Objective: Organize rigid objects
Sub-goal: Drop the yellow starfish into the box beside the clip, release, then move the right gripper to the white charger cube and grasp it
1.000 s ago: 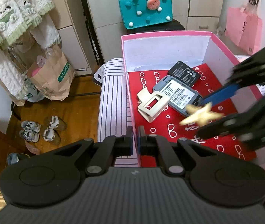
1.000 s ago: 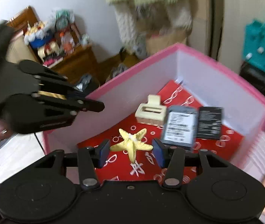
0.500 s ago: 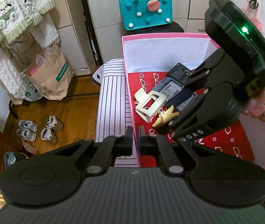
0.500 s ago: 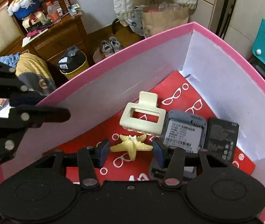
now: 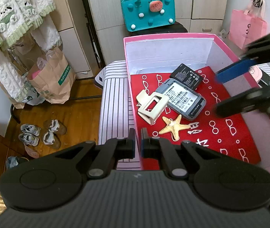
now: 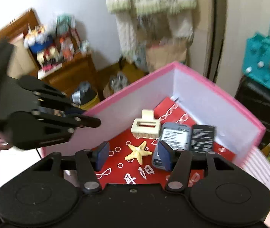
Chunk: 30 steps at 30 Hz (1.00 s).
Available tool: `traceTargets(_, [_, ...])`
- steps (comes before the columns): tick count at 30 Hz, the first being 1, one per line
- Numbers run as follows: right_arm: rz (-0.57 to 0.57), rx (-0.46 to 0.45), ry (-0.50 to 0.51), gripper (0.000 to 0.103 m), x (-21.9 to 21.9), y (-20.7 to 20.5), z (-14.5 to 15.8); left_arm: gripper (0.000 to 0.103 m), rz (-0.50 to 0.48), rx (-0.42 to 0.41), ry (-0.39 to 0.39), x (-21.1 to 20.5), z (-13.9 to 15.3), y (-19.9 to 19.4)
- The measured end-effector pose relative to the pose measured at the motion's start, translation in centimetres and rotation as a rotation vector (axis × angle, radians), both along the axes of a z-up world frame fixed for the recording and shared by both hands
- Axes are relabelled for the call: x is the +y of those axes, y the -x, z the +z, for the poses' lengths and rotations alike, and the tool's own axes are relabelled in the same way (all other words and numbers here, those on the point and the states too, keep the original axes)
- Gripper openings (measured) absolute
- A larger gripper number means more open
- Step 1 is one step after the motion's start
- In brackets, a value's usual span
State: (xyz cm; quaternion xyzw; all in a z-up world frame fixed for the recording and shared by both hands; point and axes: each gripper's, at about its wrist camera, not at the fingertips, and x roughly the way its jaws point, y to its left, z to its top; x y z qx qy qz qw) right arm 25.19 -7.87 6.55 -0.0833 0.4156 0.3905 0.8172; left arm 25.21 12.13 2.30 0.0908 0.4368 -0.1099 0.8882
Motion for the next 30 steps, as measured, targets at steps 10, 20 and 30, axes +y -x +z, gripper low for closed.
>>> traceTargets(10, [-0.167,-0.082,0.012,0.062,-9.6,7.1,0.7,0.004,0.003,-0.014,-0.018,-0.4,-0.1,0.2])
traceTargets(20, [-0.351,-0.106,0.043,0.064,-16.9,10.6,-6.7,0.004,0.027,-0.034,-0.022,-0.6,-0.3,0.7])
traceTargets(30, [-0.495,-0.058,0.105,0.064,-21.3,11.4,-10.3,0.004,0.044,-0.024,-0.027,-0.7,-0.2,0.5])
